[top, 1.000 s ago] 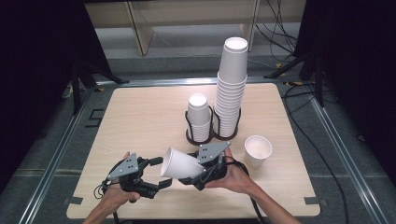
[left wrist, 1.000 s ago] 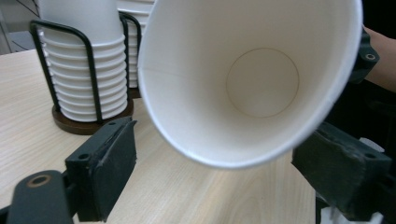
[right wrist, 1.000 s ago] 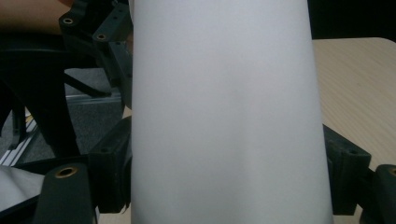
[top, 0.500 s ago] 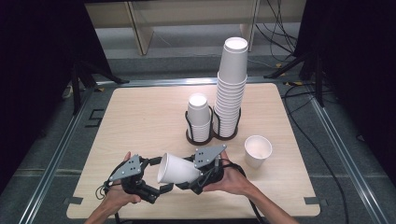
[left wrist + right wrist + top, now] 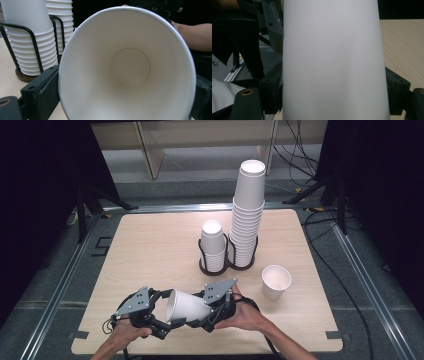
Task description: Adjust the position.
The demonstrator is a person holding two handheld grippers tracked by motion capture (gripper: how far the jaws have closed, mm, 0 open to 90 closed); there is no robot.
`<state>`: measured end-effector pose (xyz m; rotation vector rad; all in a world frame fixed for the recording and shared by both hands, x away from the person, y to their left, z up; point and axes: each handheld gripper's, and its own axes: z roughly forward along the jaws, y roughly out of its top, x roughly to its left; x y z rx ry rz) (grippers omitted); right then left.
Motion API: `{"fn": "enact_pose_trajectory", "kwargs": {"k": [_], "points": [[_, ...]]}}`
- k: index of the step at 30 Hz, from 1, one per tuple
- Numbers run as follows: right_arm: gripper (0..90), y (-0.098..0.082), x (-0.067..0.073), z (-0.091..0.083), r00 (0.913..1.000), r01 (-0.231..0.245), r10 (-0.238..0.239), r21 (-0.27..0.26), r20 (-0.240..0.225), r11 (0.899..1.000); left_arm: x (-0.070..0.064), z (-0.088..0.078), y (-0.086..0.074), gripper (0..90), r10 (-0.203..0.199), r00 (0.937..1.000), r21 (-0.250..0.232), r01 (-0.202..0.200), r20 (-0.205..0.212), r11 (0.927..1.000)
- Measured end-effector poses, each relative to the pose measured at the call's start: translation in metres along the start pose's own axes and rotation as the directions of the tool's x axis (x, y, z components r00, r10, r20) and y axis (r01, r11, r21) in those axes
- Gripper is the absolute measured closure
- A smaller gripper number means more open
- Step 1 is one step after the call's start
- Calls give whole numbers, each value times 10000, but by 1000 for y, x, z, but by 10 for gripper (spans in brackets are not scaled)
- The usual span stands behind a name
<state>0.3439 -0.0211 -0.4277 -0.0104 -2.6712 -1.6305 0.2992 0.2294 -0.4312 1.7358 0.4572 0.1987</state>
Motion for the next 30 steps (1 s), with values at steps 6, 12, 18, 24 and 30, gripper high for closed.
{"fn": "enact_pose_trajectory", "kwargs": {"k": [6, 12, 18, 24, 30], "points": [[224, -2, -2, 0, 9999, -113, 114, 43, -106, 9999, 0, -2, 1, 87, 248, 9996, 47, -248, 121, 9997], [185, -2, -1, 0, 9994, -316, 314, 208, 110, 9993, 1, -3, 2, 126, 282, 9993, -150, -278, 240, 9995], [154, -1, -2, -8, 9983, -463, 459, 107, 368, 9989, 2, -7, 4, 141, 437, 9989, 333, -431, -188, 9985], [155, 2, -2, -20, 9917, -300, 255, 338, 1264, 9990, 4, -8, 5, 143, 562, 9975, 741, -530, -417, 9958], [155, 13, 6, -25, 9848, 50, -291, 1392, 1715, 9903, 2, -8, 6, 145, 835, 9953, 1572, -750, -482, 9847]]}}
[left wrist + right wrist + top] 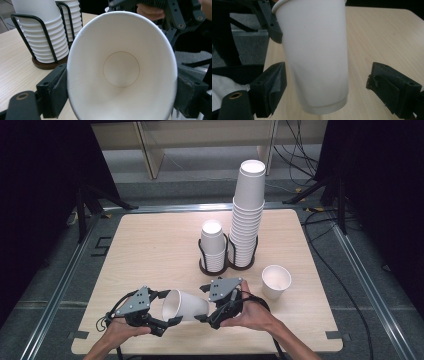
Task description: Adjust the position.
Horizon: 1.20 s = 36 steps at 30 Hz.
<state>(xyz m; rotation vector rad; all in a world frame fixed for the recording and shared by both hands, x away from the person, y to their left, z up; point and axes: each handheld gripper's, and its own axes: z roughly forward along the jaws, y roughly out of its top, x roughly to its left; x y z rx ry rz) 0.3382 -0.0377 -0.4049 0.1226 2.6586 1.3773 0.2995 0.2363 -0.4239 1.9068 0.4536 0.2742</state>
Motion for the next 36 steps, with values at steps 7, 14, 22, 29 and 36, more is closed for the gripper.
{"fn": "enact_pose_trajectory", "kwargs": {"k": [7, 14, 22, 29, 36], "points": [[157, 8, 6, 13, 9994, 307, -291, 858, -199, 9958, -4, 3, 1, 145, 336, 9994, 321, -340, 108, 9989], [166, 13, 11, 27, 9964, 735, -672, 1292, -518, 9889, -5, 3, 2, 145, 452, 9988, 322, -458, 209, 9984], [205, 16, 13, 37, 9923, 1020, -911, 1380, -834, 9852, -7, 3, 3, 144, 721, 9968, 526, -739, 351, 9959], [204, 14, 12, 42, 9911, 911, -754, 1467, -1095, 9850, -8, 4, 2, 144, 814, 9957, 561, -839, 445, 9949], [222, 12, 13, 42, 9902, 799, -649, 1207, -1233, 9895, -6, 2, 2, 139, 766, 9955, 500, -794, 555, 9956]]}}
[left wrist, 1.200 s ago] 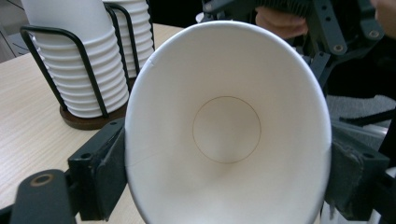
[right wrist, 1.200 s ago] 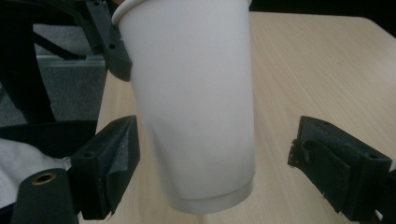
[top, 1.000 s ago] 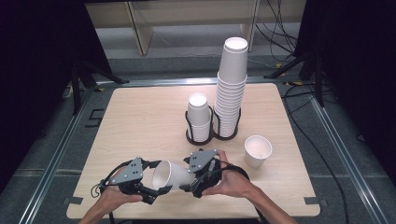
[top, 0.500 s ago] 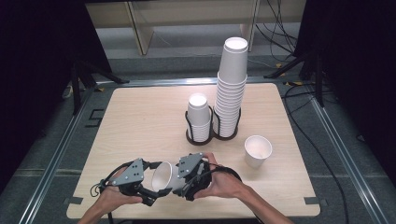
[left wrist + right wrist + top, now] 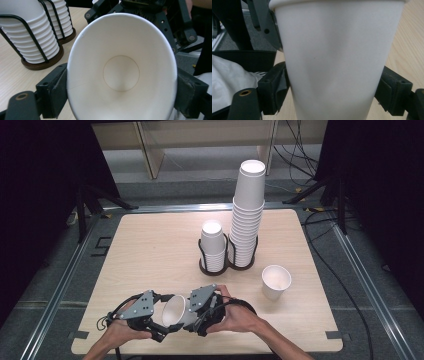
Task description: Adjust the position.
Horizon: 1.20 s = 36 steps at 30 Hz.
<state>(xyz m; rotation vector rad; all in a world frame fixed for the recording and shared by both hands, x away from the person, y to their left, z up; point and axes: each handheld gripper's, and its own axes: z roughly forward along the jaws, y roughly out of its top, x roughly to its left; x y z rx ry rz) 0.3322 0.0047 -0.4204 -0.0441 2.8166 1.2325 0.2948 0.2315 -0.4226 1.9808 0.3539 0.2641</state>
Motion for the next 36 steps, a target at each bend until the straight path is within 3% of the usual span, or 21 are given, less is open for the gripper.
{"fn": "enact_pose_trajectory", "kwargs": {"k": [1, 2, 4, 6, 10, 12, 17, 23, 24, 25, 26, 27, 28, 30, 31, 36], "points": [[223, -1, -1, 0, 10000, -5, 5, -118, -56, 9999, 1, 0, -1, 129, -266, 9996, -283, 267, 45, 9992], [224, -1, -1, -1, 10000, -73, 72, -243, -56, 9997, 1, 0, -1, 118, -266, 9996, -283, 267, 45, 9992], [225, -2, -2, -2, 9997, -204, 197, -477, -152, 9987, 4, 1, -3, 103, -699, 9973, -874, 715, 214, 9936], [226, -3, -2, -3, 9997, -255, 253, -554, -46, 9981, 4, 0, -3, 98, -743, 9972, -778, 749, 106, 9941], [229, -4, -3, -5, 9996, -263, 267, -752, 50, 9968, 5, 1, -4, 98, -946, 9953, -1187, 963, 200, 9882], [230, -5, -3, -6, 9994, -343, 347, -837, 35, 9959, 6, -1, -3, 100, -1067, 9943, -1073, 1062, 13, 9885], [233, -8, -5, -10, 9985, -477, 507, -1193, 218, 9917, 7, 0, -3, 98, -1371, 9905, -1767, 1340, -52, 9751], [236, -11, -8, -16, 9952, -703, 797, -1518, 571, 9859, 9, -7, -2, 104, -1730, 9842, -2059, 1617, -376, 9651], [235, -13, -10, -18, 9941, -851, 948, -1631, 529, 9829, 10, -8, -2, 116, -1785, 9832, -2227, 1659, -372, 9607], [234, -17, -15, -22, 9898, -1145, 1290, -2020, 601, 9727, 10, -10, -2, 146, -1907, 9806, -2290, 1755, -456, 9575], [234, -17, -15, -22, 9898, -1145, 1290, -2020, 601, 9727, 12, -11, -3, 138, -1963, 9795, -2458, 1794, -455, 9526], [232, -20, -19, -28, 9849, -1436, 1623, -2398, 599, 9601, 13, -11, -3, 145, -2123, 9761, -2680, 1927, -460, 9439], [232, -20, -19, -28, 9849, -1436, 1623, -2398, 599, 9601, 14, -13, -3, 145, -2300, 9717, -2634, 2082, -545, 9420], [230, -22, -23, -32, 9796, -1624, 1887, -2819, 688, 9456, 16, -13, -4, 145, -2572, 9654, -2839, 2348, -439, 9297], [229, -23, -23, -34, 9774, -1633, 1967, -3143, 776, 9352, 16, -13, -5, 145, -2593, 9649, -2890, 2369, -411, 9276], [229, -22, -23, -34, 9773, -1633, 1992, -3414, 726, 9256, 13, -8, -6, 145, -2656, 9636, -2935, 2457, -292, 9238]]}}
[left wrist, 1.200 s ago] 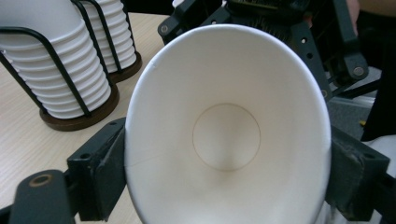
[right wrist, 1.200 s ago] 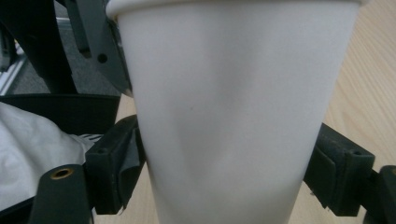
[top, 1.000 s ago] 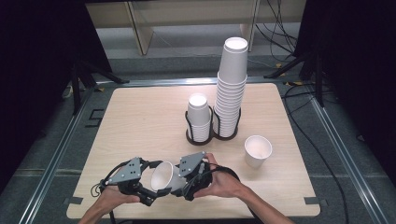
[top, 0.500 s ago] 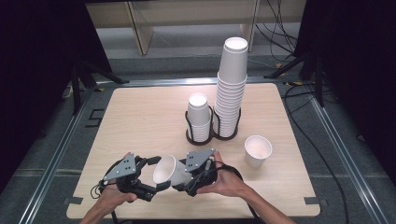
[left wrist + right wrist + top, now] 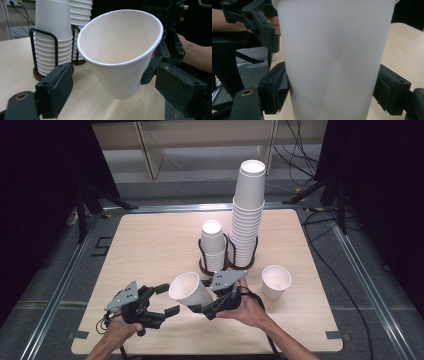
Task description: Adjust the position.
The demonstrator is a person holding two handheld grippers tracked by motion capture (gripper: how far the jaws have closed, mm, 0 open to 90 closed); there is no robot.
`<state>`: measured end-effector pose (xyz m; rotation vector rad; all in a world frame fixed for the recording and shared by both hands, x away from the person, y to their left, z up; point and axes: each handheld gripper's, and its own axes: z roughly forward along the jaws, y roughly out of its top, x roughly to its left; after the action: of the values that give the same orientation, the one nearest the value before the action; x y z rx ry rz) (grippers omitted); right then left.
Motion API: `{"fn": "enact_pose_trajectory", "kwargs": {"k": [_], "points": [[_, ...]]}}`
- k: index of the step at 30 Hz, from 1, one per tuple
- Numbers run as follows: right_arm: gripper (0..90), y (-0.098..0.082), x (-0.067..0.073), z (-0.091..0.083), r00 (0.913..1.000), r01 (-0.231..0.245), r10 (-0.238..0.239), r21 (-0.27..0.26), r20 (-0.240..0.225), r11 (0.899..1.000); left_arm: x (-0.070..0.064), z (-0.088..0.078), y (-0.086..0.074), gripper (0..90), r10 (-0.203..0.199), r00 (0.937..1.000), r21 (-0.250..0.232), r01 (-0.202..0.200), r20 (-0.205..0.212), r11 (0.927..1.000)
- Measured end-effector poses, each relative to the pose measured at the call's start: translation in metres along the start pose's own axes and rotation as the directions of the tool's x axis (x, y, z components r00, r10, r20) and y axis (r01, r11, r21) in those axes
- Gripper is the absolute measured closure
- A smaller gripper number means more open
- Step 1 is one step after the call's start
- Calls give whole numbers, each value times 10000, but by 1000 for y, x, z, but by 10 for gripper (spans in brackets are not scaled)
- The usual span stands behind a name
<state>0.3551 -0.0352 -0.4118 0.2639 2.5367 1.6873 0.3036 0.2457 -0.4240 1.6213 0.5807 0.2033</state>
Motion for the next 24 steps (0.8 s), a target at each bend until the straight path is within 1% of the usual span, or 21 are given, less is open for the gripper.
{"fn": "enact_pose_trajectory", "kwargs": {"k": [4, 5, 6, 7, 8, 9, 10, 12, 13, 14, 15, 16, 17, 18, 19, 20, 21, 24], "points": [[228, 1, 4, 3, 9997, 129, -130, -98, -182, 9999, -1, 2, 0, 145, -63, 10000, -47, 64, 39, 10000], [228, 1, 4, 3, 9997, 129, -130, -98, -182, 9999, -1, 2, 0, 145, -58, 10000, -107, 59, 42, 9999], [228, 1, 4, 3, 9994, 228, -231, -115, -260, 9997, -1, 2, 0, 145, -14, 10000, -156, 14, 29, 9999], [228, 1, 6, 5, 9996, 190, -193, -115, -213, 9998, -1, 2, 0, 140, -31, 10000, -229, 33, 83, 9997], [229, 2, 6, 6, 9990, 275, -277, -72, -345, 9996, -2, 2, 1, 131, -103, 9999, -322, 105, 77, 9994], [228, 1, 7, 8, 9994, 188, -191, -108, -296, 9998, -2, 2, 0, 121, -69, 10000, -322, 71, 72, 9995], [228, 1, 8, 10, 9990, 176, -180, -122, -406, 9998, -2, 2, 0, 91, -54, 10000, -319, 56, 66, 9995], [228, 0, 9, 12, 9990, 223, -227, -104, -373, 9997, -3, 4, -1, 83, -95, 9999, -297, 97, 65, 9995], [228, 0, 10, 13, 9987, 199, -203, -85, -467, 9998, -3, 7, -2, 74, -89, 9997, -475, 101, 249, 9988], [228, 0, 11, 15, 9985, 73, -78, -90, -544, 9999, -4, 7, -2, 73, -62, 9999, -372, 68, 158, 9993], [228, 1, 12, 17, 9985, 224, -228, -85, -507, 9997, -5, 8, -2, 84, -41, 9999, -299, 45, 140, 9995], [228, 1, 13, 18, 9980, 186, -187, -15, -599, 9998, -5, 10, -3, 86, -26, 9997, -443, 36, 228, 9990], [228, 1, 14, 19, 9982, 140, -142, -34, -584, 9999, -5, 11, -3, 88, 10, 9996, -536, 5, 278, 9986], [228, 1, 14, 19, 9982, 140, -142, -34, -584, 9999, -6, 11, -3, 88, -7, 9998, -487, 17, 215, 9988], [228, 1, 14, 20, 9978, 118, -113, 73, -659, 9999, -7, 11, -3, 88, 21, 9998, -580, -10, 183, 9983], [228, 0, 14, 21, 9979, 146, -144, 31, -634, 9999, -7, 11, -3, 79, 95, 9999, -595, -88, 109, 9982], [228, 0, 14, 21, 9979, 223, -224, -23, -600, 9997, -7, 9, -2, 71, 142, 9999, -395, -145, -64, 9991], [228, 0, 15, 24, 9979, 133, -132, 4, -630, 9999, -7, 9, -2, 59, 238, 9996, -495, -245, -141, 9985]]}}
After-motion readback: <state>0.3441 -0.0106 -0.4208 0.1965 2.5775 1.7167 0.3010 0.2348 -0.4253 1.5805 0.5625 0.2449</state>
